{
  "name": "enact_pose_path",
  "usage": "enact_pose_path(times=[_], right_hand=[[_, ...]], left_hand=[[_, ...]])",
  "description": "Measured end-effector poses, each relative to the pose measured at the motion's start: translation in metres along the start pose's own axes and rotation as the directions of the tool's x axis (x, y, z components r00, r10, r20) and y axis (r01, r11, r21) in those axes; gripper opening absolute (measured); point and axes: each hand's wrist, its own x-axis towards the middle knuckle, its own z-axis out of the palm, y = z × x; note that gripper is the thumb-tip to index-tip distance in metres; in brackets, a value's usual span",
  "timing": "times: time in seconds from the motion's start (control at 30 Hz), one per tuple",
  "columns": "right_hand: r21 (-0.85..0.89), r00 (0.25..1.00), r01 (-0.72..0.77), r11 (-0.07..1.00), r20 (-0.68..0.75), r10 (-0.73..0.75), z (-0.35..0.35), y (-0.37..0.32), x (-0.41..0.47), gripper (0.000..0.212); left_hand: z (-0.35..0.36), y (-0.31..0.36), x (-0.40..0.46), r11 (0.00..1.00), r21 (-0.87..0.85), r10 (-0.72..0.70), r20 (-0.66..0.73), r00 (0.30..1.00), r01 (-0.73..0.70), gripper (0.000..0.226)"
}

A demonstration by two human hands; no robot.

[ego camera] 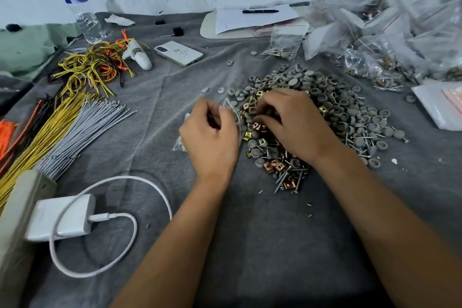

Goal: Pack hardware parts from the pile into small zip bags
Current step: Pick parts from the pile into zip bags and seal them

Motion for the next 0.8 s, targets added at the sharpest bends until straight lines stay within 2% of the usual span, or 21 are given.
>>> enact_pose_path(times=[0.13, 0.3, 0.37, 0.5, 0.6, 0.73, 0.8], right_hand=[[0.134, 0.995, -0.002, 0.991, -0.098, 0.015, 0.000, 0.003, 0.002, 0.010], [0.164, 0.997, 0.030, 0.986, -0.081, -0.017, 0.004, 0.004, 0.001, 0.023], [0.227, 0.997, -0.002, 0.974, -0.077, 0.020, 0.005, 0.005, 0.001, 0.021], [0.338, 0.990, -0.072, 0.938, -0.094, 0.109, 0.004, 0.006, 0.000, 0.020], [0.202, 0.993, -0.033, 0.979, -0.108, 0.055, 0.002, 0.005, 0.000, 0.016], [-0.079, 0.998, 0.048, 0.996, -0.038, -0.051, 0.002, 0.002, 0.000, 0.019], [-0.165, 0.990, 0.118, 0.979, 0.097, -0.103, 0.005, -0.004, -0.001, 0.021]], left_hand=[[-0.003, -0.007, 0.004, 1.000, -0.002, -0.001, 0.055, 0.998, 0.001, 0.019], [0.000, -0.006, 0.007, 1.000, -0.008, -0.024, 0.031, 0.999, 0.024, 0.016], [0.002, -0.008, 0.008, 0.999, 0.030, 0.023, 0.073, 0.997, -0.025, 0.007], [0.002, -0.009, 0.012, 0.965, 0.092, 0.212, 0.270, 0.939, -0.245, 0.026], [0.003, -0.010, 0.016, 0.952, 0.099, 0.245, 0.315, 0.917, -0.289, 0.029], [0.003, -0.007, 0.016, 0.985, 0.082, 0.136, 0.147, 0.980, -0.150, 0.025], [0.002, -0.006, 0.017, 0.998, 0.032, 0.050, 0.064, 0.997, -0.052, 0.025]])
